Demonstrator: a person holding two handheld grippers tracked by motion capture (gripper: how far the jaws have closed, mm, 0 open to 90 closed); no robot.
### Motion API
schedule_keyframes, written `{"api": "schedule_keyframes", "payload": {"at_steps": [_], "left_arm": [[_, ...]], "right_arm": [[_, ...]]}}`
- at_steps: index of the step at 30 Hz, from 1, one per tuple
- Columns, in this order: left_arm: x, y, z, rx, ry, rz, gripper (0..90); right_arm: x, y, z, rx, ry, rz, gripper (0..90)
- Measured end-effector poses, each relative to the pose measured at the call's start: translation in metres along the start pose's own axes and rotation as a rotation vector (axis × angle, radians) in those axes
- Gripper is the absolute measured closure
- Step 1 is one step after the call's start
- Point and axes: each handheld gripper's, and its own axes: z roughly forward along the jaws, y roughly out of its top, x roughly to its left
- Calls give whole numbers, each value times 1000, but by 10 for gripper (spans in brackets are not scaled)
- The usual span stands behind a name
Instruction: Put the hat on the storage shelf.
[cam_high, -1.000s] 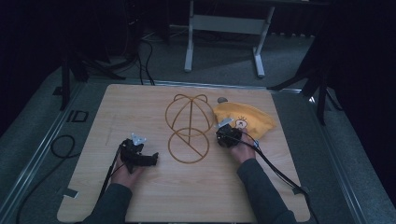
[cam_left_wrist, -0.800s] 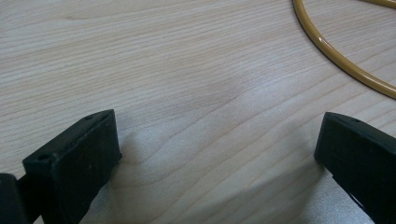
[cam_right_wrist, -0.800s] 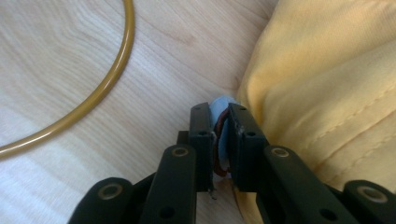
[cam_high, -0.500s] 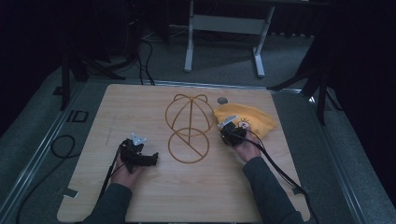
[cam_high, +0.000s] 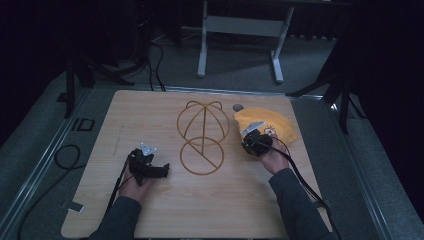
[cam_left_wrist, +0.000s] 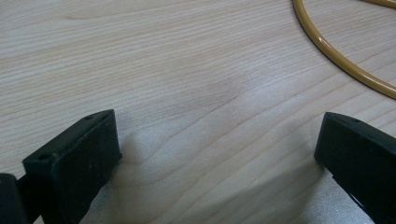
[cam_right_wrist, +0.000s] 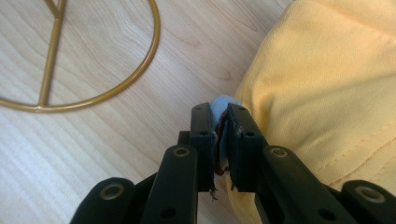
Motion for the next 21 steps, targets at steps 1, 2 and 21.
{"api": "schedule_keyframes", "payload": {"at_steps": [1, 2, 21], "left_arm": [[0, 0, 0, 0, 0, 0, 1], [0, 0, 0, 0, 0, 0, 1], [0, 0, 0, 0, 0, 0, 1]], "right_arm": [[0, 0, -2, -1, 2, -5, 819], [0, 0, -4, -1, 4, -6, 820], [-7, 7, -47, 0, 59, -38, 817]]}}
